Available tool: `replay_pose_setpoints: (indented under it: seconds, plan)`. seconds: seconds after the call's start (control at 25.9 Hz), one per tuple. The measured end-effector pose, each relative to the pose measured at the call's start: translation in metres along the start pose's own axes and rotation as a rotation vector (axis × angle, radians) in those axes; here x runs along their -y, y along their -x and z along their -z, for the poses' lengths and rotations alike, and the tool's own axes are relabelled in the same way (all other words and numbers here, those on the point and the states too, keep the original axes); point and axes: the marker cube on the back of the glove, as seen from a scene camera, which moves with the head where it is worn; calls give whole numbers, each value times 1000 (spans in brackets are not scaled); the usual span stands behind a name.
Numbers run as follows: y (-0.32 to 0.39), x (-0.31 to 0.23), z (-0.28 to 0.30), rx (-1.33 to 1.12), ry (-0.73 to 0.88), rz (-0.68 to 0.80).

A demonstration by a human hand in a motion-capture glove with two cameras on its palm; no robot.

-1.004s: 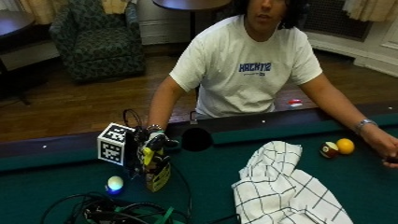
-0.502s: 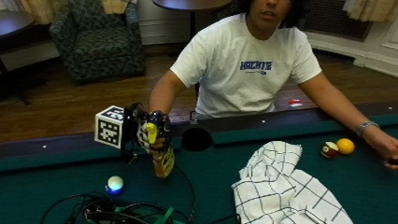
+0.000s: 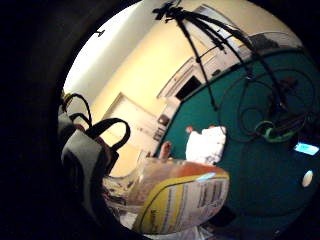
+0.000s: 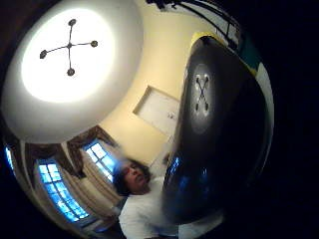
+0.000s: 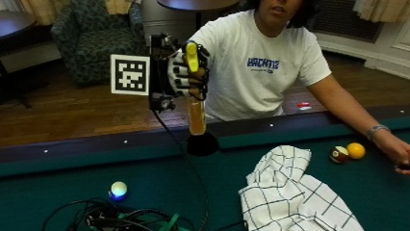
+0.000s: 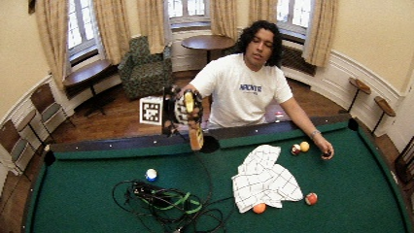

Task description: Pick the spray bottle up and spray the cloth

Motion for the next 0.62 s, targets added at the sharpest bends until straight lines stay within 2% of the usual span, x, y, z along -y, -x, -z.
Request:
replay_pose_setpoints:
  seconds: [0.23,0.42,0.62]
  plan:
    - [40,29,-34,3,132,-44]
    - [39,39,-72,0,255,-70]
    - [17,26,-124,-94,469,-256]
